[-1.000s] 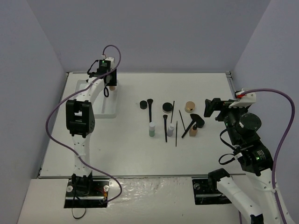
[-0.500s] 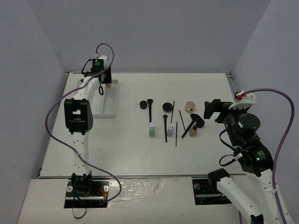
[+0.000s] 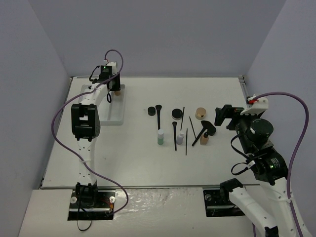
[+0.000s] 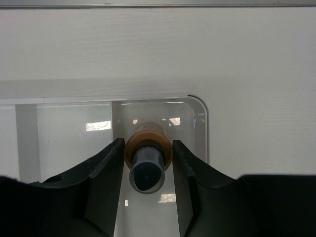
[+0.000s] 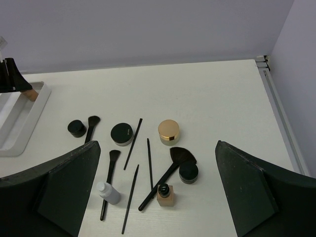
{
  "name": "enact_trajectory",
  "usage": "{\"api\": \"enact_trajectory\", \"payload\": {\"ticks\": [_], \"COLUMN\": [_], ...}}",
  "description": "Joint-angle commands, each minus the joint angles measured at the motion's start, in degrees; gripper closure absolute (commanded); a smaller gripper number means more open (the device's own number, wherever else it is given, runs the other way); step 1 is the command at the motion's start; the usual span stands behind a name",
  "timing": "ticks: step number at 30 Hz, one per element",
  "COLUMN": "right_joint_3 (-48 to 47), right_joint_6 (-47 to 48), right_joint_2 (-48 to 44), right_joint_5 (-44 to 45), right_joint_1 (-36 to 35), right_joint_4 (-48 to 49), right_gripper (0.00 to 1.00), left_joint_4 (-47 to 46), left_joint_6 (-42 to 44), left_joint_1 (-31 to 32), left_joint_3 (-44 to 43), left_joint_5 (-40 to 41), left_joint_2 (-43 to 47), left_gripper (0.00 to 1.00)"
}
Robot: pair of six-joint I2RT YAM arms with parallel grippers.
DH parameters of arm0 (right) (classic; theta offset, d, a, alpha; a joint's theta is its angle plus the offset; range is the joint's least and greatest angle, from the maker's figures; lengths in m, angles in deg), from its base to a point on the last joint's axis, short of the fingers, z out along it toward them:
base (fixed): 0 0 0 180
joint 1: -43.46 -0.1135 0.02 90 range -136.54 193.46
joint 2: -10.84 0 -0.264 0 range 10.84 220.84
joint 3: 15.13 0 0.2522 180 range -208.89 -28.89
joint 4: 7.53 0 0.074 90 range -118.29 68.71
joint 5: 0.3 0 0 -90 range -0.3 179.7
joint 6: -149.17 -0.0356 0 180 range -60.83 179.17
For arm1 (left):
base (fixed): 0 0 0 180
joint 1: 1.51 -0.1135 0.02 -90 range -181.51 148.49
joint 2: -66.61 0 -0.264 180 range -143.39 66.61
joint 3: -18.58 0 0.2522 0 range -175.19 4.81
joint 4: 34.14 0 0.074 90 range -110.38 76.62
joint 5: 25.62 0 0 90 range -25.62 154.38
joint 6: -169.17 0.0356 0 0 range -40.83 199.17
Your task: Organize the makeup
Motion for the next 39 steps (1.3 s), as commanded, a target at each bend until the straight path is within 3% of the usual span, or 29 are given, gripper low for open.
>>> {"api": "enact_trajectory", "payload": {"ticks": [1,9,14,20,23,32,39], "right_joint_3": [-1.66,-1.75,-1.66,-2.42,-2.61,-1.22,-0.09], "right_joint_6": [-0.24,0.8,1.68,2.78,4.17,5.42,6.47], "right_joint_2": [1.09,1.59,0.87,0.21,0.21,-0.05,-0.8], "right_joint_5": [0.74,-0.12,-0.39,-1.06,-2.53,-7.82,-10.28], "right_joint_1": [-0.4,-0.41,-0.4,-0.4,-0.4,-0.4,-0.4], "right_joint_4": [2.81,2.81,2.72,2.55,2.55,2.64,2.48], "right_gripper": [0.0,0.0,0.0,0.0,0.0,0.0,0.0], "left_joint_4": [-3.58,-2.26,-1.16,2.49,4.15,4.8,4.81], "left_joint_6": [0.12,0.87,1.3,0.47,-0.14,-3.74,-8.36], "left_joint_1": [0.72,1.63,2.03,2.85,6.21,23.34,36.67], "left_joint_3": [-3.47,-2.76,-2.73,0.74,10.59,34.36,41.15], "left_joint_5": [-0.04,1.32,3.1,5.36,5.66,6.58,12.03], "left_joint_2": [2.47,4.44,6.83,13.83,22.19,43.41,48.85], "left_gripper": [0.9,0.29,0.11,0.07,0.07,0.06,0.06]}}
